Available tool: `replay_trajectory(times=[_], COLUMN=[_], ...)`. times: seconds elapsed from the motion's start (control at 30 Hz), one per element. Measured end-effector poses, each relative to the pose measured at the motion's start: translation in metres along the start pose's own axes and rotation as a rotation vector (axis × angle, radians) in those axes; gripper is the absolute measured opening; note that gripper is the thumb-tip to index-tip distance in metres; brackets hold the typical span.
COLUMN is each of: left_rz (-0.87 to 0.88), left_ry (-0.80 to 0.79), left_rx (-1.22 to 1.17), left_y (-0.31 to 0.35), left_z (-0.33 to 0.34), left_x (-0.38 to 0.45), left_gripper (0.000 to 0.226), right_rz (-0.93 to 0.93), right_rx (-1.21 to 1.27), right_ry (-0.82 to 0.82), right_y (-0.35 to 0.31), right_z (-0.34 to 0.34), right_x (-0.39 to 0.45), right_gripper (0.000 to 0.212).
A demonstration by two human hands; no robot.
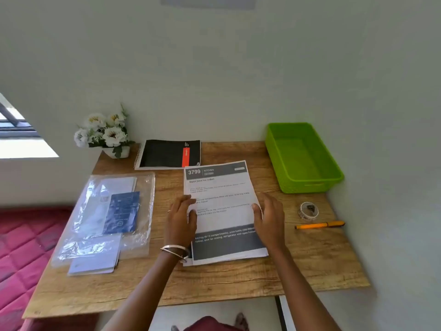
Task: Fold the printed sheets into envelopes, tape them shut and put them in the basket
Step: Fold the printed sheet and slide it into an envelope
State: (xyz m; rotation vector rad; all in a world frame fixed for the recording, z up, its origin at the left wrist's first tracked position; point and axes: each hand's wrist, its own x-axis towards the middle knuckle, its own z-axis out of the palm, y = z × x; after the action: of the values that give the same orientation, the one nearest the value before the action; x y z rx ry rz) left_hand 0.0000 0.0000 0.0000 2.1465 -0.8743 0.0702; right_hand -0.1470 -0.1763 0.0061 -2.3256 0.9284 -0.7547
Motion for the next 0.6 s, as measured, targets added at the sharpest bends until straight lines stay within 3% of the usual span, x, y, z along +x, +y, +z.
replay_trajectory(times=[0.27, 0.47, 0.6], left_rz=[-0.114, -0.136, -0.138], left_ry=[-0.094, -0.1, -0.094], left_rx=[0.045, 0.008, 0.0], left_y=[-0.014, -0.019, -0.02], left_z=[-0.001, 0.001, 0.001], left_x=[-0.01, -0.01, -0.01], left_gripper=[0.029, 0.026, 0.025], right_rz=[0.374, 0.653, 0.791], right_rx=[-0.314, 0.005, 0.353], right_ry=[-0.095, -0.183, -0.172], right_y=[0.0, -0.005, -0.001], right_z=[-0.007, -0.018, -0.024], right_x=[-0.012, 0.0, 0.004], right_gripper=[0.04, 0.045, 0.027])
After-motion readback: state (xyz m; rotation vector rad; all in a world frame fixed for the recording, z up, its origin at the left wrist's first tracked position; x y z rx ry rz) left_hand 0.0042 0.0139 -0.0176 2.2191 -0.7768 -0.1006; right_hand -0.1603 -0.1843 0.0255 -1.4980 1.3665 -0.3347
